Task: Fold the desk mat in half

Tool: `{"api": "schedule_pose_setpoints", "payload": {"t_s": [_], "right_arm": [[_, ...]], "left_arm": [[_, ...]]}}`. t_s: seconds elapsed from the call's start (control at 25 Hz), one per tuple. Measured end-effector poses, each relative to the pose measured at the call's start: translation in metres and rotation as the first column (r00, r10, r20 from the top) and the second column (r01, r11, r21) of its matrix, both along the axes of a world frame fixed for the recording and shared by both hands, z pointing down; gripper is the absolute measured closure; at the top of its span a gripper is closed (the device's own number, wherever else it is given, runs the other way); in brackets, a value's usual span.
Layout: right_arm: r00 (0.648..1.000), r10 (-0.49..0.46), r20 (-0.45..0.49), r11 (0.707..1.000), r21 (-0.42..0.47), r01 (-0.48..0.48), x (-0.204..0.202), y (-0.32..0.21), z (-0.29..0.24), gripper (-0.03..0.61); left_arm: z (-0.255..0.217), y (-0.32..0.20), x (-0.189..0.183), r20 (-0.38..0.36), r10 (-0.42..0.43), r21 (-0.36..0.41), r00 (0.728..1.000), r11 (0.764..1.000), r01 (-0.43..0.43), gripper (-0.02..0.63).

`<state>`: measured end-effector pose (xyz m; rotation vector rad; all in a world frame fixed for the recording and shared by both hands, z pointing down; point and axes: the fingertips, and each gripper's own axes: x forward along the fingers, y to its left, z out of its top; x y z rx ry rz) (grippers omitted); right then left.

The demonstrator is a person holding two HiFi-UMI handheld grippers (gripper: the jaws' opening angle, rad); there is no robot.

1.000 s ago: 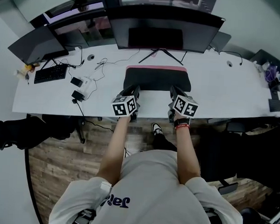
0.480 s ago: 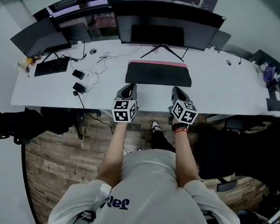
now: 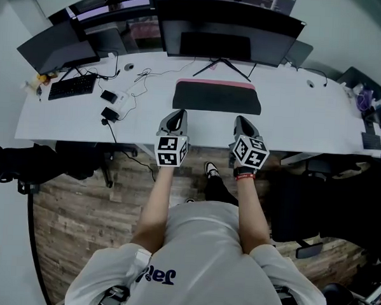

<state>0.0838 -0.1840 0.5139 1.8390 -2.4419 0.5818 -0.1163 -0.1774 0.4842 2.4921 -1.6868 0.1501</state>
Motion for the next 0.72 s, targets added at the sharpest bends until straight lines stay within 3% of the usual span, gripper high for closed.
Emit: {"api": "schedule_pose_setpoints", "payload": {"t_s": [0.16, 0.48, 0.6, 0.72], "right_arm": [[1.0, -0.011, -0.022, 1.0, 0.015, 0.012, -0.006, 0.006, -0.002, 0.565], [0.999, 0.003, -0.053, 1.0, 0.005, -0.003, -0.006, 0.002, 0.003, 0.565], [0.998, 0.003, -0.062, 1.0, -0.021, -0.004, -0.008, -0.007, 0.01, 0.565], [0.998, -0.009, -0.07, 0.999, -0.041, 0.006, -0.012, -0.019, 0.018, 0.565]], "left_arm": [[-0.002, 0.007, 0.0, -0.008, 0.008, 0.018, 1.0, 1.0, -0.008, 0.595], [0.006, 0.001, -0.004, -0.029, -0.004, -0.026, 1.0, 1.0, 0.003, 0.595], [0.019, -0.005, -0.009, -0.059, -0.01, -0.069, 0.998, 0.998, 0.006, 0.595], [0.044, -0.011, -0.009, -0.076, 0.017, -0.163, 0.997, 0.986, -0.029, 0.594]]}}
